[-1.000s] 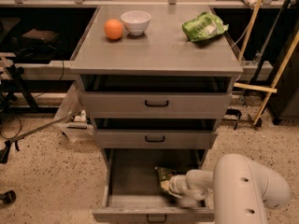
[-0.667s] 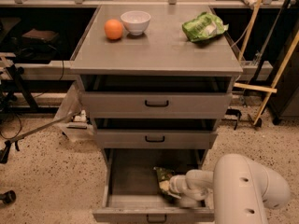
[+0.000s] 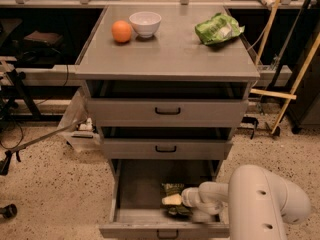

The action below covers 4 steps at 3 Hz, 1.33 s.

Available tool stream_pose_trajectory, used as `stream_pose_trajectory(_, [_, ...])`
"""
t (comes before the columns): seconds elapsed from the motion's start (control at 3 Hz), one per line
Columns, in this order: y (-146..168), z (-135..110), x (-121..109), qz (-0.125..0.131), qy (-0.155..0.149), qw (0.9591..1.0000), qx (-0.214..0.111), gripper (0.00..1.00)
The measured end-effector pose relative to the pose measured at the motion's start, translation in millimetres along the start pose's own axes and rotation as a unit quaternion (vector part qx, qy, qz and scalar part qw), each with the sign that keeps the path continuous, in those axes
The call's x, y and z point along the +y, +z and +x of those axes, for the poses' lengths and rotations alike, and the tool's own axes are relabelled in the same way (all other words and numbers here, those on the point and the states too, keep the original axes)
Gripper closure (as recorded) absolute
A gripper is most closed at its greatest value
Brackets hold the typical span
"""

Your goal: Place green jalapeno chip bag into bottom drawer

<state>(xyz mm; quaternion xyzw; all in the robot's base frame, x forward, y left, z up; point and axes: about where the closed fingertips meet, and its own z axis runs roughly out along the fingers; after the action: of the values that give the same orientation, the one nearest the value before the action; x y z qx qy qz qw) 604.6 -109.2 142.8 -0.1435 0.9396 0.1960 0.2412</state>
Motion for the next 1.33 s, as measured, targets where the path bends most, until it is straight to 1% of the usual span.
stream_pose_trajectory(0.33, [-9,5,3,-0.005,0.002,1.0,-0.005,0.0])
stream_pose_trajectory(0.67, [-60,-19,8,0.018,-0.043,0.9977,-0.049,0.0])
stream_pose_trajectory(1.0, [-137,-49,22,0.072,-0.117,0.9839,-0.114,0.0])
stream_pose_trajectory(1.33, [-189,-42,58,0.106,-0.136,0.9689,-0.177,0.0])
